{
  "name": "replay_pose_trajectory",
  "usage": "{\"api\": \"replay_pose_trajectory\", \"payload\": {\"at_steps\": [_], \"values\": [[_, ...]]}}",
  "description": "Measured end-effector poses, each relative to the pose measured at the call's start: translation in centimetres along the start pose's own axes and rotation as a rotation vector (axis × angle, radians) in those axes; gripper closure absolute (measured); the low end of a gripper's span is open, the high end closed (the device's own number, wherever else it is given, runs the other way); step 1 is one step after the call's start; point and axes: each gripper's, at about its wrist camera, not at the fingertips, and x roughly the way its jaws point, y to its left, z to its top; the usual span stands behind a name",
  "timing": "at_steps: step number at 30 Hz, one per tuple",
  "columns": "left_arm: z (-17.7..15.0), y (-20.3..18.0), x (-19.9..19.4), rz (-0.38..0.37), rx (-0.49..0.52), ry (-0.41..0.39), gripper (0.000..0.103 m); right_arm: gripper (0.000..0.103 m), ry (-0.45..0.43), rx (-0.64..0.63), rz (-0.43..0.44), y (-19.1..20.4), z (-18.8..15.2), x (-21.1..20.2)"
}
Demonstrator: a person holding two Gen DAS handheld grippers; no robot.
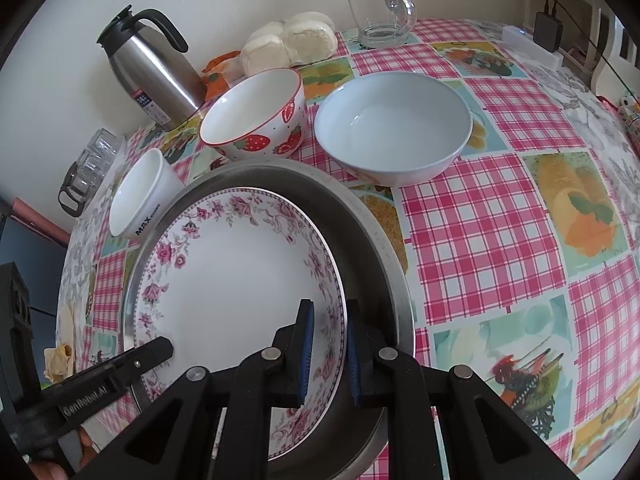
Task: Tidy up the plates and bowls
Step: 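Open the right gripper to release the plate inside the tray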
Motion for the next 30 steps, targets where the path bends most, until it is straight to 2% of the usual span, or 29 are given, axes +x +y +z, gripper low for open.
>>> {"api": "replay_pose_trajectory", "payload": {"at_steps": [8,10,20,30], "values": [[0.9,2.2,-0.4,-0.057,-0.083,-0.025,0.085,0.085,0.003,-0.002,0.009,0.0,-0.1,0.1],[1.1,2.9,-0.6,-0.055,-0.092,-0.031,0.088,0.085,0.004,-0.004,0.014,0.1,-0.1,0.2],[1.5,5.0,-1.6,-0.048,-0.135,-0.04,0.088,0.085,0.011,-0.029,0.025,0.7,0.0,0.6],[0.5,5.2,-2.6,-0.031,-0.147,-0.039,0.088,0.087,0.019,-0.04,0.032,0.8,0.1,0.8]]}}
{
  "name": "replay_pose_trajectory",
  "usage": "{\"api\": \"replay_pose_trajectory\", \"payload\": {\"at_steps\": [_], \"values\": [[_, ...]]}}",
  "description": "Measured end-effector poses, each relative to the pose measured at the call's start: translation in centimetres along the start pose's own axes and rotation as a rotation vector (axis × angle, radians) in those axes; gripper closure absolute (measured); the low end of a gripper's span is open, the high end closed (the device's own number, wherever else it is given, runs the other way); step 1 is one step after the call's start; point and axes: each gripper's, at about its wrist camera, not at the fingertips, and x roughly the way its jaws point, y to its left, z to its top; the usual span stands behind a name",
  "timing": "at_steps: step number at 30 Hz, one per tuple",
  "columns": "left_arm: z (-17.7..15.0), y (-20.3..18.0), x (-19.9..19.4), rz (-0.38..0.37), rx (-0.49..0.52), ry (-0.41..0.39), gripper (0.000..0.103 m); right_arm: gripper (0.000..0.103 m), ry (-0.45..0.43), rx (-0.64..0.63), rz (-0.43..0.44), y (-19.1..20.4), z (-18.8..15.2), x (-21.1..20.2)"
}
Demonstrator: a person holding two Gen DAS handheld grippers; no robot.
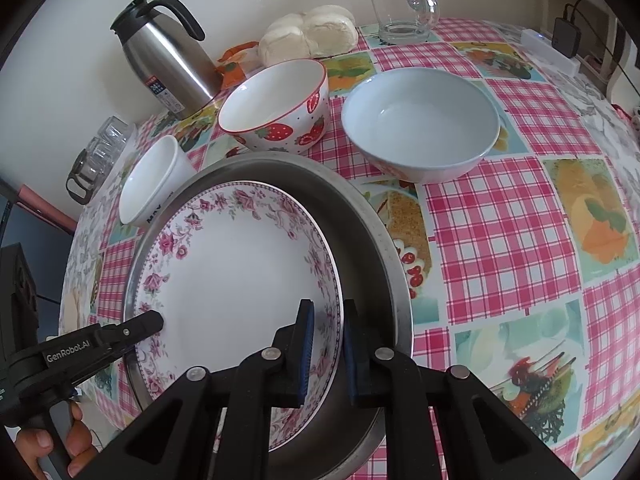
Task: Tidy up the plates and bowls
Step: 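Open the right gripper to release the plate inside the tray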
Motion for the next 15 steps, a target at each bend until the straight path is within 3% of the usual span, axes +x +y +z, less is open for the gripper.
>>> {"api": "replay_pose_trajectory", "payload": {"at_steps": [6,15], "values": [[-0.4,-2.3,1.1,0.032,0.025,0.006,0.088,0.086,0.0,0.01,-0.004,-0.2,0.0,-0.3],[-0.5,-4.8,-1.5,0.059,0.11,-0.125,0.082,0.084,-0.091,-0.009,-0.01,0.3,0.5,-2.8]]}}
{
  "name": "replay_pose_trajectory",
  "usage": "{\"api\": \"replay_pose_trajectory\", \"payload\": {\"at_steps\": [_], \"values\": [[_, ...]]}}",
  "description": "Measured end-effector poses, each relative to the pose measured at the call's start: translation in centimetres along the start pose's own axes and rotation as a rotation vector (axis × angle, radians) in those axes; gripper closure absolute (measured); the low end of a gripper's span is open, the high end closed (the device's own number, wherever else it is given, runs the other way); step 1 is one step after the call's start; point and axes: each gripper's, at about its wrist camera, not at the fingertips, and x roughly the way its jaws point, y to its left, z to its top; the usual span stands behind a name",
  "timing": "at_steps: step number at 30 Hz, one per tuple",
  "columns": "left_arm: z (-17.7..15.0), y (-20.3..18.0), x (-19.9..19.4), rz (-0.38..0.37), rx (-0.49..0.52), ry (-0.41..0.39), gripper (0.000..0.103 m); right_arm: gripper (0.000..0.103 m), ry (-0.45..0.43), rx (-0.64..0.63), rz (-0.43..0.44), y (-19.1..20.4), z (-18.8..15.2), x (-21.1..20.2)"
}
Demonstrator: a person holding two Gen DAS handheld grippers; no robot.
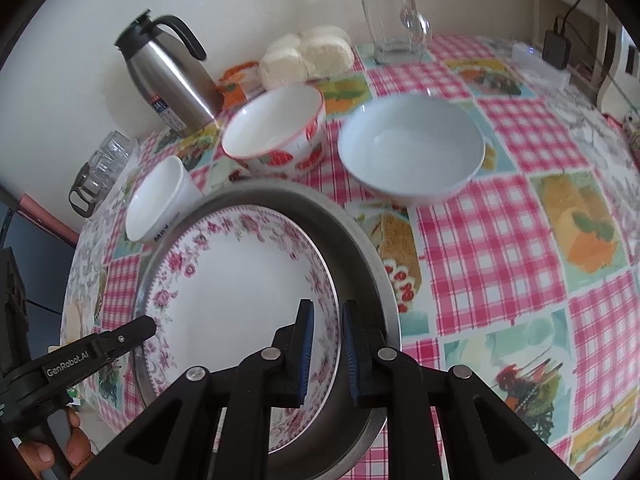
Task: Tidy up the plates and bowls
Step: 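Open the right gripper to release the plate inside the tray, then move the open right gripper toward the red-rimmed white bowl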
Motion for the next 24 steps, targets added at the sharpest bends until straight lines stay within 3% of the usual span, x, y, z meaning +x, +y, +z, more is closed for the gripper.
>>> {"api": "replay_pose_trajectory", "payload": {"at_steps": [5,7,8,12,16,21,24], "values": [[-0.3,-1.4,-1.3,0.009,0.057,-0.068,0.075,0.084,-0.062,-0.031,0.008,0.8,0.2,-1.4],[-0.4,-1.7,-1.6,0.036,0.075,-0.08,0.06,0.083,-0.073,-0.04,-0.001,0.9,0.3,-1.6],[-0.4,-1.8,-1.5,0.048,0.08,-0.082,0.057,0.08,-0.078,-0.04,-0.004,1.0,0.3,-1.6],[-0.3,-1.8,-1.0,0.07,0.082,-0.066,0.048,0.056,-0.083,-0.027,-0.014,0.6,0.4,-1.6],[-0.3,-2.0,-0.4,0.107,0.101,-0.055,0.024,0.043,-0.074,-0.032,-0.029,0.4,0.3,-1.2],[-0.4,-2.1,0.0,0.158,0.118,-0.066,0.021,0.027,-0.071,-0.043,-0.051,0.3,0.2,-0.8],[-0.3,-1.9,0.1,0.192,0.109,-0.076,0.009,0.015,-0.069,-0.035,-0.06,-0.1,0.2,-0.7]]}}
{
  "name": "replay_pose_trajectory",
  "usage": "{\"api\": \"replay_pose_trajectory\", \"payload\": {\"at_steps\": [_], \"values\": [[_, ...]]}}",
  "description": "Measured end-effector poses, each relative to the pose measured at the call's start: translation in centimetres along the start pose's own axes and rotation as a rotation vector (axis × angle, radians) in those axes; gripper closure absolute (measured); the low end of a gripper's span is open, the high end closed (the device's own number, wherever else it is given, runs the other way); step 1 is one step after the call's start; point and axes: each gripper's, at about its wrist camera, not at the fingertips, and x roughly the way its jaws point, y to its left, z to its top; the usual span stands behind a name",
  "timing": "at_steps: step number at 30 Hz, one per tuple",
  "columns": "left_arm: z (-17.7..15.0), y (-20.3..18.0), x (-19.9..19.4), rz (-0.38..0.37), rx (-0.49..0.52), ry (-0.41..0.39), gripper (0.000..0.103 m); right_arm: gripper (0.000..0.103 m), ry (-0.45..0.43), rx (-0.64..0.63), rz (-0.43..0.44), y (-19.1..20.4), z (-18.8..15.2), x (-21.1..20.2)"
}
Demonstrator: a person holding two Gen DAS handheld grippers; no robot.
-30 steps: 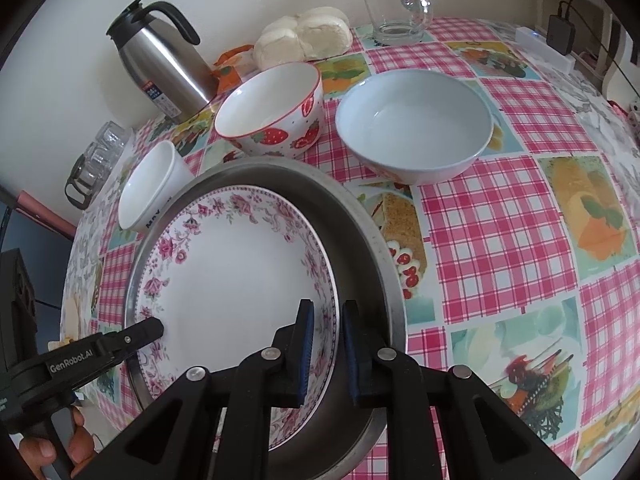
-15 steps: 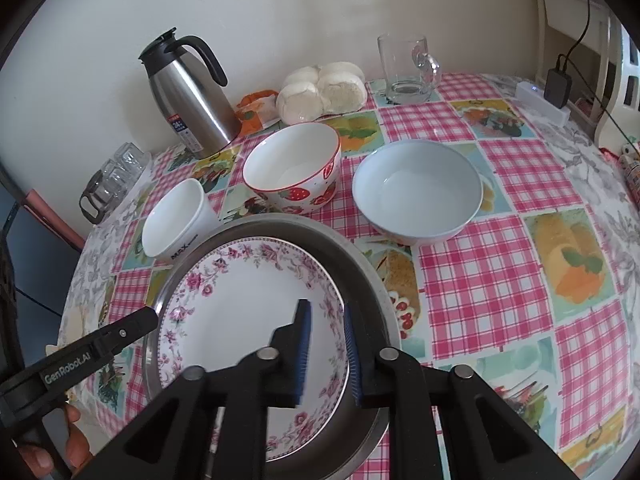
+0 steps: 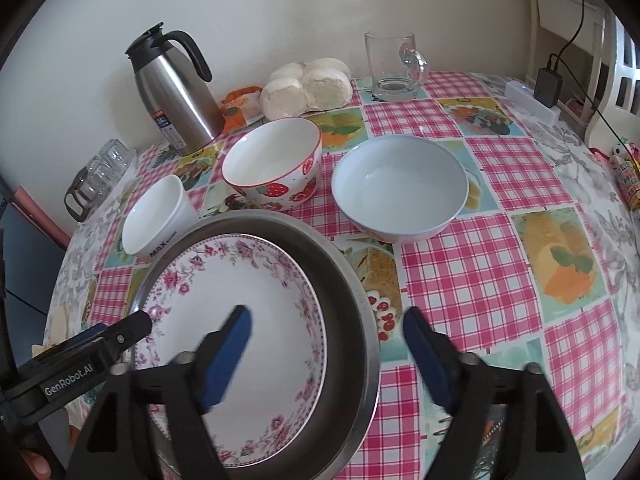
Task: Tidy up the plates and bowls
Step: 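Move the open right gripper toward the red-rimmed white bowl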
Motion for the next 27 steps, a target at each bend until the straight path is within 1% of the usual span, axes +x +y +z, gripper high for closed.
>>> {"api": "replay_pose_trajectory", "payload": {"at_steps": [3,5,6,7,11,16,20,27], "values": [[0.0,0.2,0.2,0.026,-0.003,-0.009,0.009,0.01,0.001,0.015,-0.007,-0.4,0.0,0.1],[0.0,0.3,0.3,0.039,-0.01,-0.015,0.008,0.003,0.0,0.028,-0.005,-0.7,0.0,0.1],[0.0,0.5,0.3,0.045,-0.011,-0.019,0.005,0.0,-0.004,0.034,-0.006,-0.8,0.1,0.1],[0.0,0.5,0.3,0.053,-0.012,-0.026,0.004,0.0,-0.01,0.039,-0.009,-1.0,0.1,0.0],[0.0,0.6,0.2,0.077,-0.009,-0.05,0.004,0.0,-0.022,0.069,-0.017,-1.6,0.2,-0.2],[0.0,0.3,0.0,0.085,0.007,-0.072,0.003,0.0,-0.029,0.082,-0.015,-2.0,0.2,-0.3],[0.3,-0.2,-0.2,0.093,0.016,-0.102,0.003,0.0,-0.051,0.076,-0.023,-2.0,0.4,-0.6],[2.1,-1.3,-0.4,0.081,0.005,-0.139,0.003,0.0,-0.097,0.077,-0.031,-2.3,1.0,-0.9]]}}
